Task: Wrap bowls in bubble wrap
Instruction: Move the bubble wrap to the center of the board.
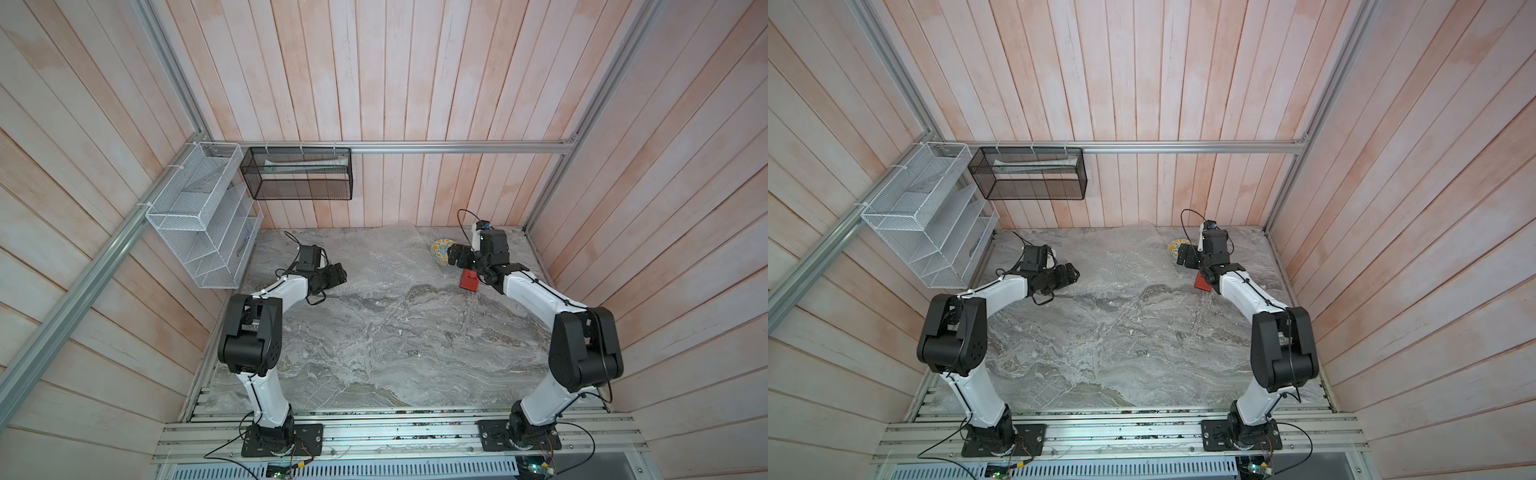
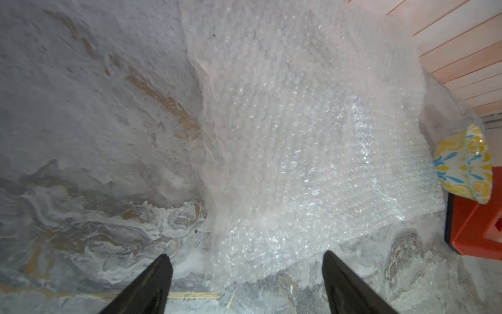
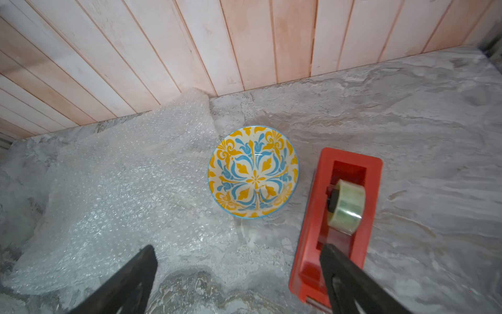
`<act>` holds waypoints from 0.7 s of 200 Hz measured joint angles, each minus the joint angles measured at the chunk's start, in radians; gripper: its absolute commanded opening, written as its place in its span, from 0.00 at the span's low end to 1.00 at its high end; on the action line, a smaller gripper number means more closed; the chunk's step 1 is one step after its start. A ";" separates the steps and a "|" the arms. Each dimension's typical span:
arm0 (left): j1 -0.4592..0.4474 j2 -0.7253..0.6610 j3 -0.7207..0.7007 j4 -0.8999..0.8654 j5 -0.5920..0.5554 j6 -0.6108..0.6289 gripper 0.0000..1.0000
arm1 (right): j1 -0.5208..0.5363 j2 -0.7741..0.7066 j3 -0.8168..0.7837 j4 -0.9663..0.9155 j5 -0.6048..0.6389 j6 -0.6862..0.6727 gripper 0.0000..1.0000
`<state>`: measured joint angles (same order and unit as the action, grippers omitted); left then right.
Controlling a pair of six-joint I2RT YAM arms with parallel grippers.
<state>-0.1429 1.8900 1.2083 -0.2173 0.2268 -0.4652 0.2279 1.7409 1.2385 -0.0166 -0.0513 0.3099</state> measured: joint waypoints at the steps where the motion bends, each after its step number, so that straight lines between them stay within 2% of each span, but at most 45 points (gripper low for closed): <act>1: -0.001 0.003 0.003 -0.003 0.000 0.000 0.87 | 0.001 0.005 0.005 -0.001 -0.003 0.000 0.94; 25: -0.011 0.053 0.051 -0.043 -0.003 -0.013 0.80 | 0.010 0.080 0.056 -0.012 -0.038 -0.004 0.92; 55: -0.024 0.105 0.093 -0.081 -0.016 -0.013 0.67 | 0.011 0.163 0.114 -0.016 -0.064 -0.011 0.89; 80: -0.033 0.130 0.120 -0.102 -0.036 -0.017 0.50 | 0.012 0.237 0.189 -0.029 -0.082 -0.011 0.85; 140: -0.034 0.150 0.142 -0.142 -0.081 -0.023 0.20 | 0.031 0.307 0.303 -0.072 -0.084 -0.036 0.82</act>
<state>-0.1764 2.0399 1.3502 -0.3588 0.1459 -0.4885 0.2588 2.0480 1.5414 -0.0887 -0.1356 0.2737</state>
